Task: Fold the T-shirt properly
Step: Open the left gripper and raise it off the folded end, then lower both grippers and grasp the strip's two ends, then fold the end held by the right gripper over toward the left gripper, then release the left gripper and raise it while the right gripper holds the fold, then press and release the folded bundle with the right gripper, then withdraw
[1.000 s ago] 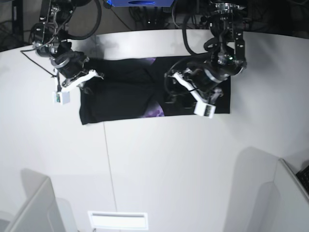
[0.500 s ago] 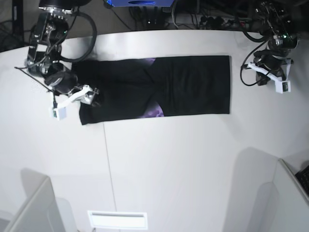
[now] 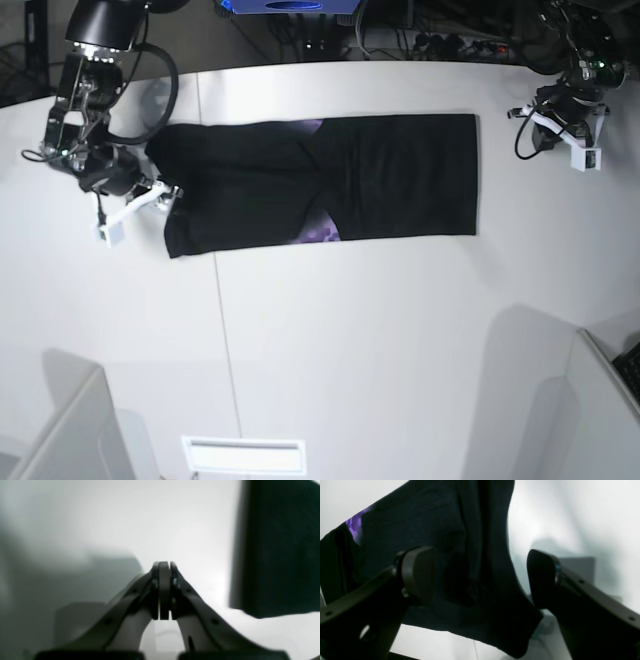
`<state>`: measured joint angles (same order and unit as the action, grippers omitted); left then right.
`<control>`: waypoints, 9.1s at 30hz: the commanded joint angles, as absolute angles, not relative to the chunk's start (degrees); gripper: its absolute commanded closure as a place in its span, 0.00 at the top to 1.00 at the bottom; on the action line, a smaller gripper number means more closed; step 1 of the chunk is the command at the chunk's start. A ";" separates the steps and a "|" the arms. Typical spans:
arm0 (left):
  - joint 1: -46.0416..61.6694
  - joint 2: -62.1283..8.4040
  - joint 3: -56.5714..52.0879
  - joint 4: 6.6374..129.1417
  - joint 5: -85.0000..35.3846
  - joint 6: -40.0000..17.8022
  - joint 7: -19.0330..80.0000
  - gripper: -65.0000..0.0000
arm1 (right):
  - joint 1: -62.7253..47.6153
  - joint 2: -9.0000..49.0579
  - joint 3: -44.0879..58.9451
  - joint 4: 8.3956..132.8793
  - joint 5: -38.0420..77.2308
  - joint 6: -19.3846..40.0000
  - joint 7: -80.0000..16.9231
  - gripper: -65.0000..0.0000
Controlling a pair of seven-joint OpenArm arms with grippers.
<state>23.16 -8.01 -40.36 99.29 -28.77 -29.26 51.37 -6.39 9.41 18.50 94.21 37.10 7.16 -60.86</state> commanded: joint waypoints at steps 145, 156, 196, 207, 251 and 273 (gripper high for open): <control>11.74 -8.66 -7.78 96.31 -22.81 -24.13 46.73 0.00 | -1.63 0.48 -25.54 108.97 37.49 -8.04 -48.48 0.00; 12.62 -8.75 -7.87 96.31 -22.81 -24.13 46.73 0.00 | -1.98 0.48 -25.63 105.98 37.49 -8.04 -48.04 0.00; 26.59 -10.95 -34.51 101.85 -23.16 -24.48 46.73 0.00 | -1.98 0.40 -29.67 101.67 37.49 -8.04 -42.95 0.00; 26.68 -11.03 -34.42 101.85 -23.16 -24.48 46.73 0.00 | -1.80 0.40 -29.58 101.49 37.49 -8.04 -42.77 0.00; 27.56 -7.34 -34.51 108.44 -23.25 -36.09 46.81 0.00 | -4.53 6.02 -24.84 107.56 37.85 -5.67 -39.96 0.00; 19.03 3.38 -33.98 102.73 -34.86 -39.96 50.95 0.87 | -21.76 6.81 -2.33 109.76 37.58 6.90 -38.81 0.00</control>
<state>19.07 3.62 -33.93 101.80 -34.41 -39.46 51.86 -21.98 6.63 -2.55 108.64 37.08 6.11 -39.81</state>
